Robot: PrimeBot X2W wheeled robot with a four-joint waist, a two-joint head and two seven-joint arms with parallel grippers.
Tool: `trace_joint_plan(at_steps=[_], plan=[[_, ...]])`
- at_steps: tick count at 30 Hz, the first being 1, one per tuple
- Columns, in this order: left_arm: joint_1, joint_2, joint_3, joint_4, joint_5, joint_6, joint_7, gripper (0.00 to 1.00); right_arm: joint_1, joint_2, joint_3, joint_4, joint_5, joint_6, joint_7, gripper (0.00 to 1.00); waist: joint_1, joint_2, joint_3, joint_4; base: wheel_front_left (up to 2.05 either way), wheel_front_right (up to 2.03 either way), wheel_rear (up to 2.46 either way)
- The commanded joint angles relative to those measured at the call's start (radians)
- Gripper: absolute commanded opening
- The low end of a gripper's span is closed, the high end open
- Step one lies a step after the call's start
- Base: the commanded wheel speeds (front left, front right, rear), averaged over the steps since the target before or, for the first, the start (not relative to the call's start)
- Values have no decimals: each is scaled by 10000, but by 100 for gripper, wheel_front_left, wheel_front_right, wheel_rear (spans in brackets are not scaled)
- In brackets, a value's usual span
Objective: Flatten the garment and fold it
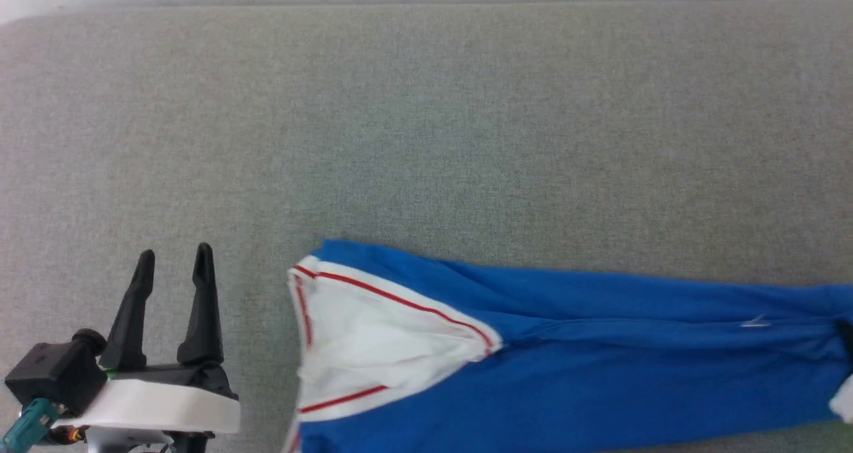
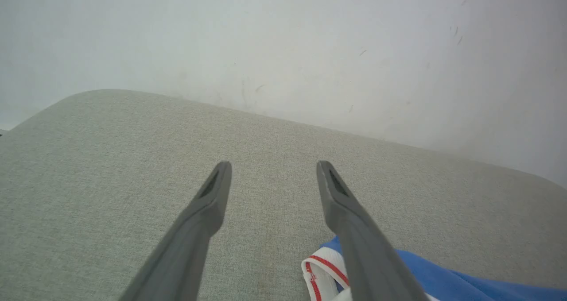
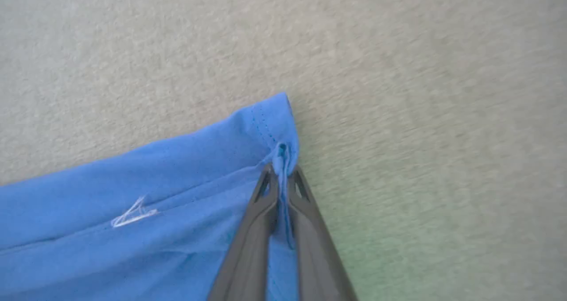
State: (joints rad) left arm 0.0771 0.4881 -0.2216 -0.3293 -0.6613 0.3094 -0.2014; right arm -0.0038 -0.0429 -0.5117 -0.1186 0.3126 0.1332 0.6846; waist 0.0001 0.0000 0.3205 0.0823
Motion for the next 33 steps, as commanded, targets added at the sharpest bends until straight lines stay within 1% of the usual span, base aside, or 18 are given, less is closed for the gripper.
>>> trace_joint_plan(at_steps=[1, 4, 7, 10, 12, 15, 21, 27, 33], plan=[[-114, -2, -22, 38, -16, -49, -3, 100, -127, -74, -179, -42, -167, -25, -72, 0, -1, 0, -198, -21, 0, 0, 0], [-59, -42, -105, 116, -36, -58, 12, 100, -275, -177, -720, -351, -779, -25, -206, 0, -1, 0, -432, 9, 0, 0, 0], [36, -65, -180, 187, -59, -85, 9, 100, -158, -658, -1203, -452, -1366, -25, -354, 0, -1, 0, -625, 99, 0, 0, 0], [150, -90, -218, 257, -100, -95, -1, 100, 38, -744, -1337, -470, -1377, -25, -291, 0, -1, 0, -800, 191, 0, 0, 0], [235, -109, -244, 286, -114, -83, -9, 100, 209, -639, -1075, -572, -1169, -25, -110, 0, -1, 0, -915, 230, 0, 0, 0], [327, -143, -307, 339, -145, -85, -1, 100, 653, -477, -74, -905, -786, -25, 298, 0, -1, 0, -1113, 304, 0, 0, 0], [364, -237, -453, 417, -197, -108, 25, 100, 1244, -193, 2453, -1924, 377, -25, 1338, 0, -1, 0, -1415, 454, 0, 0, 0], [303, -294, -559, 523, -268, -221, 21, 100, 807, -95, 4492, -2854, 1026, -25, 1970, 0, -1, 0, -1476, 735, 0, 0, 0], [144, -433, -688, 680, -328, -349, -28, 100, 73, -80, 6191, -3095, 1155, -25, 2479, 0, -1, 0, -1325, 1158, 0, 0, 0]])
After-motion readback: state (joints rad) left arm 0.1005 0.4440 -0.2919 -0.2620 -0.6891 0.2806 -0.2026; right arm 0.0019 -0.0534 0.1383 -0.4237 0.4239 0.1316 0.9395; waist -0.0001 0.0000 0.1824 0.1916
